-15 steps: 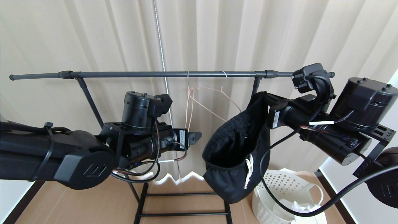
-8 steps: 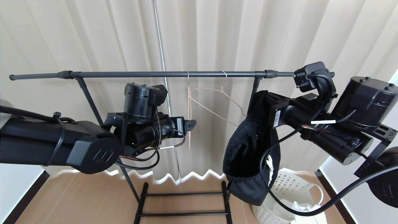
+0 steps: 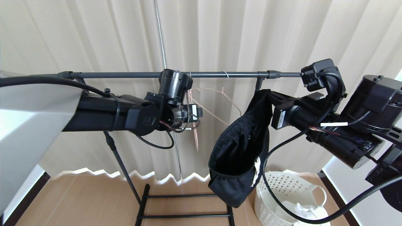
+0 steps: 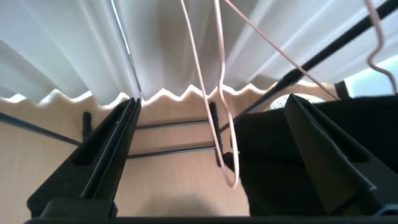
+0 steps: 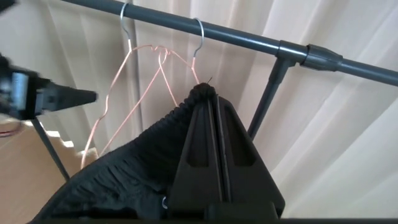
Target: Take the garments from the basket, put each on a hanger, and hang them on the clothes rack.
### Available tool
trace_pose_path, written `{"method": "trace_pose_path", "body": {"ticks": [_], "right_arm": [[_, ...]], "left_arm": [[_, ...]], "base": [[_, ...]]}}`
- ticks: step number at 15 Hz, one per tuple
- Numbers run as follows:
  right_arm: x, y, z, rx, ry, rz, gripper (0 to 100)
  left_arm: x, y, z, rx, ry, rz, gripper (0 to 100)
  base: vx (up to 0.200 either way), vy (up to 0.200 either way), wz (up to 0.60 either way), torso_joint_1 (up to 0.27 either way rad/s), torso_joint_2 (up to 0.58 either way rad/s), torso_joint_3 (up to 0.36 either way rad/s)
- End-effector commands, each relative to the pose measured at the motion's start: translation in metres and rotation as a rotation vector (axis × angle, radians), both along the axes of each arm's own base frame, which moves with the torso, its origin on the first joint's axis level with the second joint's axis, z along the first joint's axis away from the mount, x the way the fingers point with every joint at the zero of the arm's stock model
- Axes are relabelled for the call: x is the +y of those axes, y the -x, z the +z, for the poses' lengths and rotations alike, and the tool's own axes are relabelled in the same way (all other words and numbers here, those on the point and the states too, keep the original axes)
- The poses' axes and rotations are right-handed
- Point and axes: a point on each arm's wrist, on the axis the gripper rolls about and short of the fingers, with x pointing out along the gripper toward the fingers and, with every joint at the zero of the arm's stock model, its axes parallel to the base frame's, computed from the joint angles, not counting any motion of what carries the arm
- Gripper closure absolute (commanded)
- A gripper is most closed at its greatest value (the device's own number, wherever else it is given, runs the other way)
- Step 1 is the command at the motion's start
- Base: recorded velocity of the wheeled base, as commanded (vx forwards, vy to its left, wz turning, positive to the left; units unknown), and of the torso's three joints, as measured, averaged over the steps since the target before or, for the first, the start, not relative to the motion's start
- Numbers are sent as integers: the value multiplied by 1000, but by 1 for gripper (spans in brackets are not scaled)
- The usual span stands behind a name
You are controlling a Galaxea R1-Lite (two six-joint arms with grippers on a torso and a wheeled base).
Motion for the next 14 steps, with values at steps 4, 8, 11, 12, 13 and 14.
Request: {"method": "trace_pose_path", "body": {"ticks": [4, 8, 11, 12, 13, 14], "right_arm": [[0, 11, 5, -15, -4, 20, 100], [-2, 14, 8, -25, -6, 21, 100], [-1, 14, 7, -21, -4, 23, 100], [-1, 14, 6, -20, -3, 24, 100], [1, 14, 5, -16, 0, 30, 100], [3, 14, 5, -15, 1, 35, 100]], "left_arm": [[-31, -48, -48, 39, -85, 98, 0], [-30, -48, -61, 83, -109, 116, 0], [-15, -52, -61, 85, -151, 195, 0], [-11, -53, -61, 87, -154, 207, 0], [-5, -53, -60, 92, -156, 216, 0], [-2, -54, -62, 100, -161, 220, 0]], "base": [[0, 0, 0, 0, 0, 0], [0, 0, 0, 0, 0, 0], [0, 0, 0, 0, 0, 0], [0, 0, 0, 0, 0, 0], [0, 0, 0, 0, 0, 0], [0, 0, 0, 0, 0, 0]]}}
